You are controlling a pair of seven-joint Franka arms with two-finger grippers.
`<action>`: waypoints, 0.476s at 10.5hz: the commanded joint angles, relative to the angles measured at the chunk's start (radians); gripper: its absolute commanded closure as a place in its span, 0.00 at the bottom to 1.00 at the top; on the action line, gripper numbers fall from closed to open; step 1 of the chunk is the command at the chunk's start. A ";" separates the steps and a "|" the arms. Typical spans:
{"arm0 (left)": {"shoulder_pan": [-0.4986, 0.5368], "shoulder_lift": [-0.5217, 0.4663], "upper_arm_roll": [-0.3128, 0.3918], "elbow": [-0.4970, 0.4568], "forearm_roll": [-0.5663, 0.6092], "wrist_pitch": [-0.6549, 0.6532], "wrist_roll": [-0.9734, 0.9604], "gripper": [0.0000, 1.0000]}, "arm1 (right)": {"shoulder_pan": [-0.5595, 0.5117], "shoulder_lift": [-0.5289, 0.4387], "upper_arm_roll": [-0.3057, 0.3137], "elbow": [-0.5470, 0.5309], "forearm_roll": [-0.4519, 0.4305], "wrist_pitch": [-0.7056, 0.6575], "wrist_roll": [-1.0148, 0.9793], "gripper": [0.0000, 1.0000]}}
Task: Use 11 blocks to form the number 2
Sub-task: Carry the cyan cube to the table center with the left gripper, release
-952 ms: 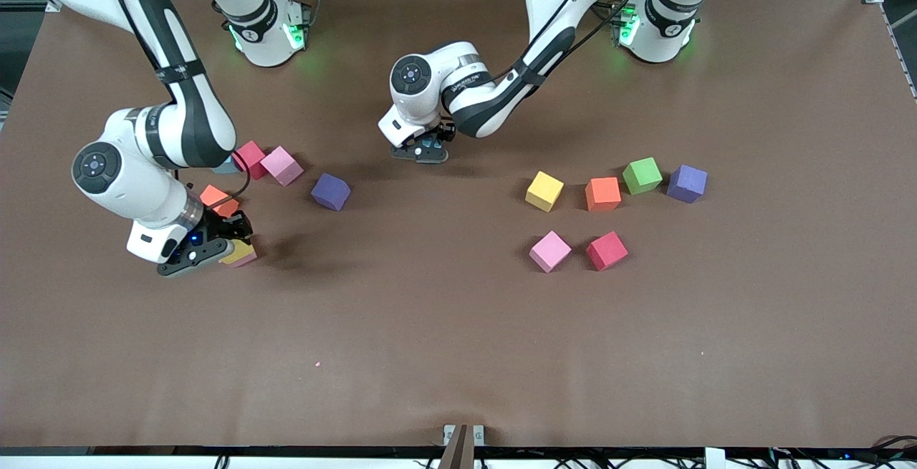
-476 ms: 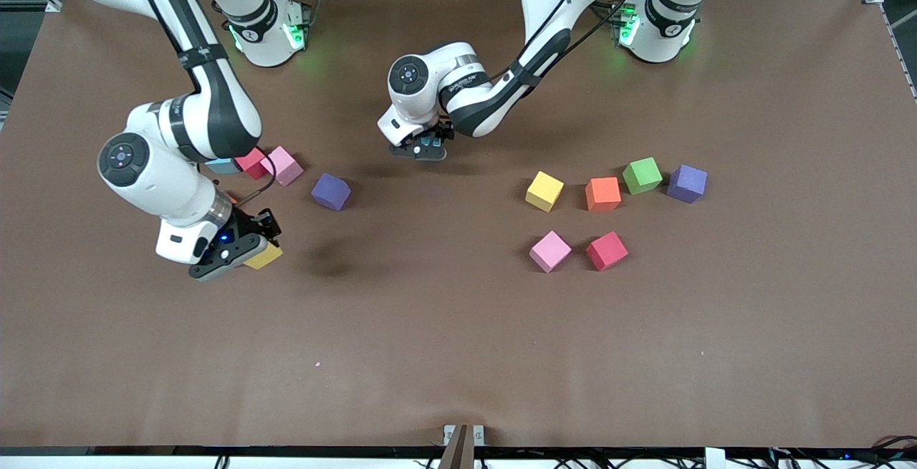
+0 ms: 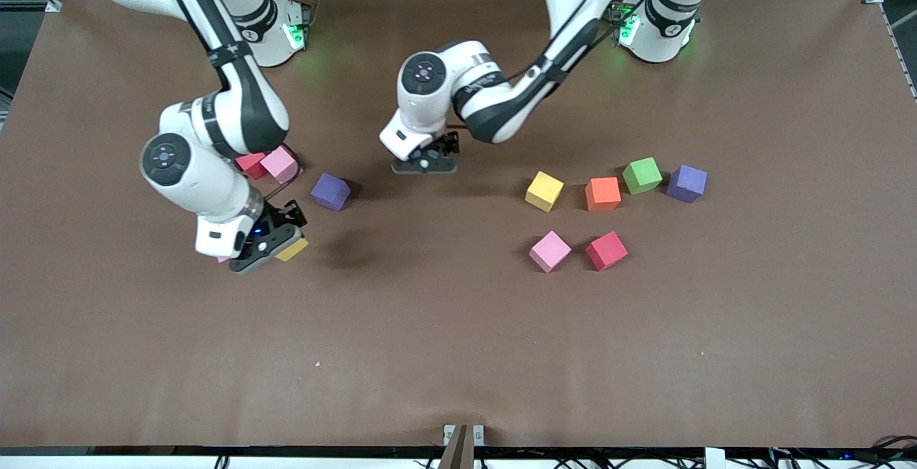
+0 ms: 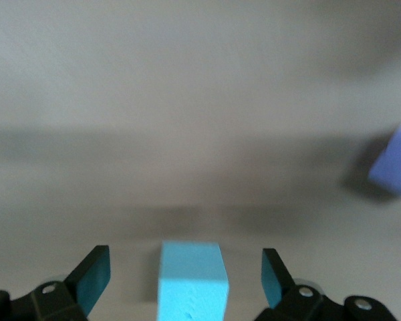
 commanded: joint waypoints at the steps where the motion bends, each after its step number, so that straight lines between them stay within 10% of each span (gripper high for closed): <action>1: 0.139 -0.052 -0.006 -0.025 -0.001 -0.026 -0.013 0.00 | 0.018 0.004 -0.002 -0.013 -0.004 -0.023 -0.202 0.49; 5: 0.282 -0.040 0.037 -0.047 0.011 -0.034 -0.136 0.00 | 0.125 0.028 0.002 -0.033 -0.054 -0.056 -0.472 0.49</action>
